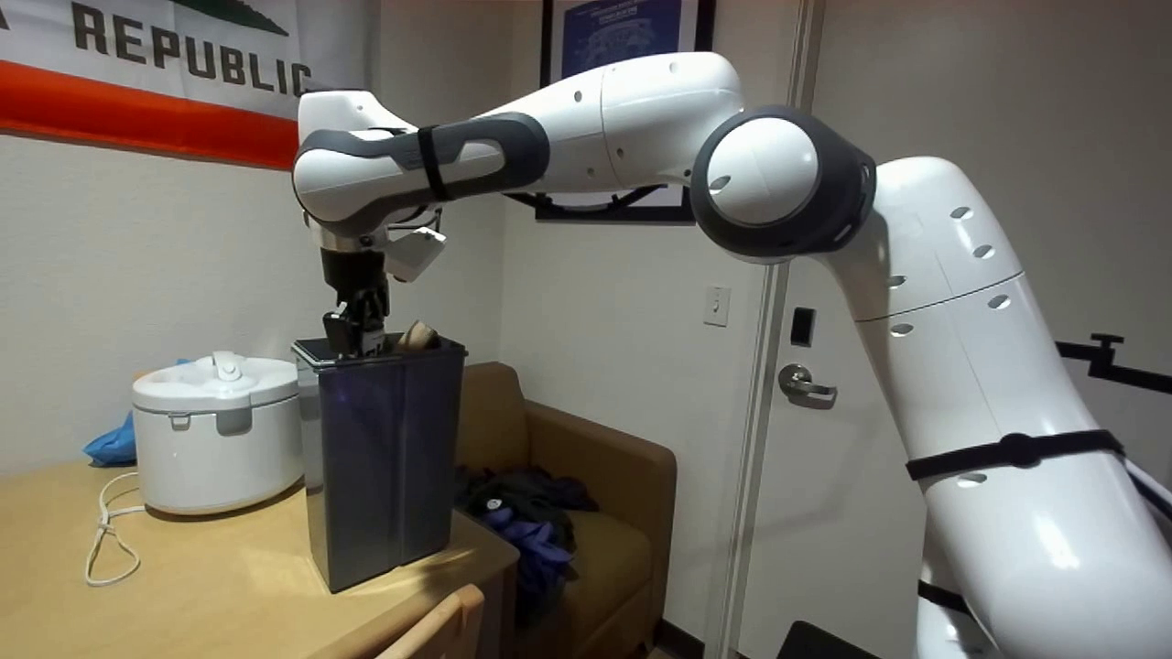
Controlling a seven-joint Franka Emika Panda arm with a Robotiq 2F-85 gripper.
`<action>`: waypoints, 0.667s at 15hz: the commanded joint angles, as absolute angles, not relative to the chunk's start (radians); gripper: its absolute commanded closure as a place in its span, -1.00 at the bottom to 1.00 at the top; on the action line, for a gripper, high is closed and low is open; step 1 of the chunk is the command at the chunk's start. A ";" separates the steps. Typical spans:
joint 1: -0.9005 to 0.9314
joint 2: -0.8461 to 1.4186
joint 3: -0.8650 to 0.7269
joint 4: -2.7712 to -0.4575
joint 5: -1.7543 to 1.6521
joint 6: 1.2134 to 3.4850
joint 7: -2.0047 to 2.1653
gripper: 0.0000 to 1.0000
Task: Put the can in the bin
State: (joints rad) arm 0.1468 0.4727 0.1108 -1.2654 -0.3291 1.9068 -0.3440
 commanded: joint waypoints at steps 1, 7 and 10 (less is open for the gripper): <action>0.132 0.422 0.115 -1.336 -0.308 1.934 -0.334 -0.74; 0.125 0.354 0.110 -1.374 -0.321 1.946 -0.319 -1.00; 0.129 0.290 0.109 -1.404 -0.332 1.940 -0.310 -1.00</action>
